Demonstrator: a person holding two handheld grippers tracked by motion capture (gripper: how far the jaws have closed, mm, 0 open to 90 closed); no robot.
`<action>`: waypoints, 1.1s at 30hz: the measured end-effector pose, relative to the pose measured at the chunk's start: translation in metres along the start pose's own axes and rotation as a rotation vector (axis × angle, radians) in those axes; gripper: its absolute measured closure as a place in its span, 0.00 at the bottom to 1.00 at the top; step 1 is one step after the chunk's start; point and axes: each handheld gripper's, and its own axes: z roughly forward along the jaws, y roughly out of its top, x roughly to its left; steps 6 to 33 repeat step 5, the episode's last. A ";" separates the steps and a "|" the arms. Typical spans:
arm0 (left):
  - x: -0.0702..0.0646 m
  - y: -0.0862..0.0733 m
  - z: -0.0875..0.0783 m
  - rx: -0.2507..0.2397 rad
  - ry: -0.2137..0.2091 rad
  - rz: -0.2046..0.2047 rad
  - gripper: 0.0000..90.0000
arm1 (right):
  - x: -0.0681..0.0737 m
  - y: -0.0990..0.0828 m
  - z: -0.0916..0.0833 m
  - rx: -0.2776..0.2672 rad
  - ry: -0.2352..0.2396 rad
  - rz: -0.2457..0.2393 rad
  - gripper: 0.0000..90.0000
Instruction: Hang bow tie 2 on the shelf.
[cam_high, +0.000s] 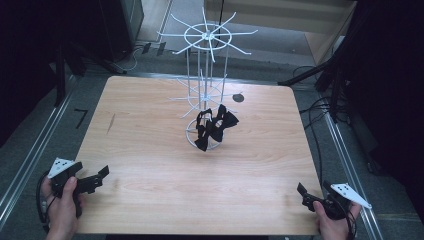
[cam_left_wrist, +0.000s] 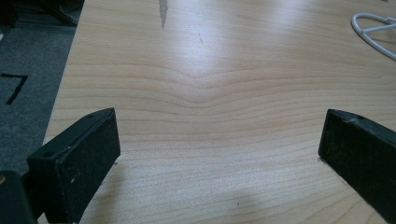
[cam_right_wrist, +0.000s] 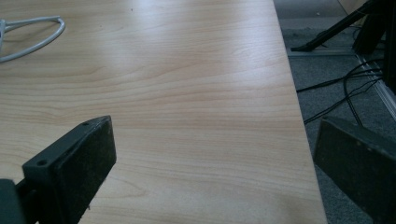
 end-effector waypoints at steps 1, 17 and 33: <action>0.000 0.000 0.000 0.000 0.000 0.000 0.00 | 0.001 0.000 0.000 0.004 0.001 -0.003 0.00; 0.000 0.000 0.000 -0.001 0.003 0.001 0.00 | 0.004 0.000 0.001 0.005 0.010 -0.019 0.00; 0.000 0.000 0.000 -0.001 0.003 0.001 0.00 | 0.004 0.000 0.001 0.005 0.010 -0.019 0.00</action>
